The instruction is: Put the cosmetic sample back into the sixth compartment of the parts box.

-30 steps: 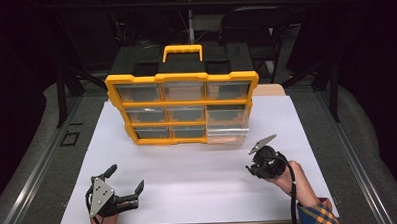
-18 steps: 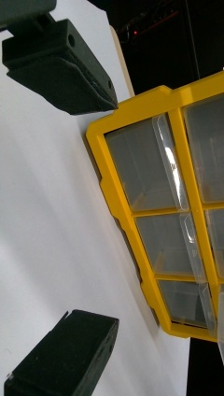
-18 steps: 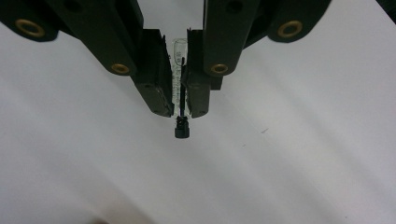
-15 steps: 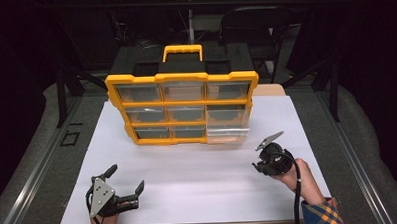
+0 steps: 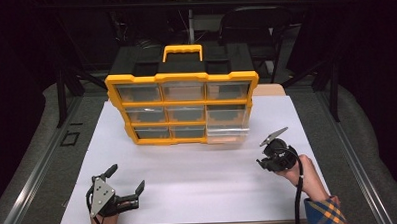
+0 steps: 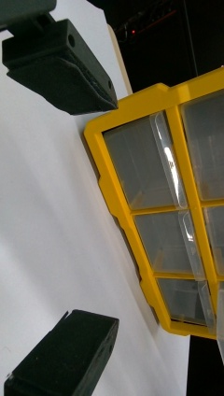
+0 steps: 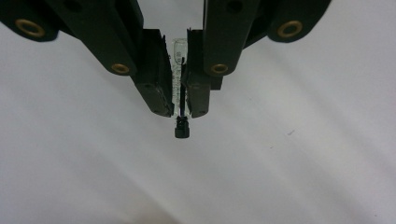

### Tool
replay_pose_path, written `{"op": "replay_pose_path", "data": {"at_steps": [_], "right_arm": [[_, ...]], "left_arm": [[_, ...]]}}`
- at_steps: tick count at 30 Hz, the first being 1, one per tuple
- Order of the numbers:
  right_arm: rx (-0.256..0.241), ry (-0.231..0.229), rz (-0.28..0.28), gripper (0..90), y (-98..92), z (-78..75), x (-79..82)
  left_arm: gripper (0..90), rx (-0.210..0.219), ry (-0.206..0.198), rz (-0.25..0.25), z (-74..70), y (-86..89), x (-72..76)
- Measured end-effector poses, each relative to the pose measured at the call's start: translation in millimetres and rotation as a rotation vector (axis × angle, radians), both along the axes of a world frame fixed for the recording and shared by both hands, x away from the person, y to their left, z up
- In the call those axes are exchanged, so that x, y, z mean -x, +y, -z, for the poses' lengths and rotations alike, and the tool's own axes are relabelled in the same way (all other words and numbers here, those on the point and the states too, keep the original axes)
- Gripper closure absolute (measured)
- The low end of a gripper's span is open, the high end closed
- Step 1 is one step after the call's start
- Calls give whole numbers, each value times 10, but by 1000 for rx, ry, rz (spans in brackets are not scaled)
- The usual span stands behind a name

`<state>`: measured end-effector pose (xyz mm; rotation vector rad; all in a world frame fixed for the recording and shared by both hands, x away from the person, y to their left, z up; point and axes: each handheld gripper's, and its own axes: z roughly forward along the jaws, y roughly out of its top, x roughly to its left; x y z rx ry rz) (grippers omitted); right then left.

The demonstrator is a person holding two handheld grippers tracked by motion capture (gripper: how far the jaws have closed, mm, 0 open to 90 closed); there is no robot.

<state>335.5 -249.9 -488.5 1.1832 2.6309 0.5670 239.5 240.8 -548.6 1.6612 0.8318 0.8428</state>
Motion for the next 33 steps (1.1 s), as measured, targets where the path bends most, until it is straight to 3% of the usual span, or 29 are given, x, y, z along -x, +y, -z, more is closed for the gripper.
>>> {"op": "replay_pose_path", "data": {"at_steps": [4, 5, 9, 28, 33], "right_arm": [[-24, -24, 17, 810, -32, 21, -53], [-11, -7, 18, 811, -45, -2, -68], [-21, -15, 33, 810, -80, -41, -130], [51, 24, 10, 811, -108, -205, -411], [50, 4, 9, 811, -104, -241, -456]], "left_arm": [[1, 3, -4, -5, -5, 8, 6], [1, 4, -4, -7, -5, 11, 7], [1, 5, -3, -7, -6, 15, 9], [1, -8, -1, -5, 5, -11, -2], [1, -7, 1, -6, 10, -11, -8]]}}
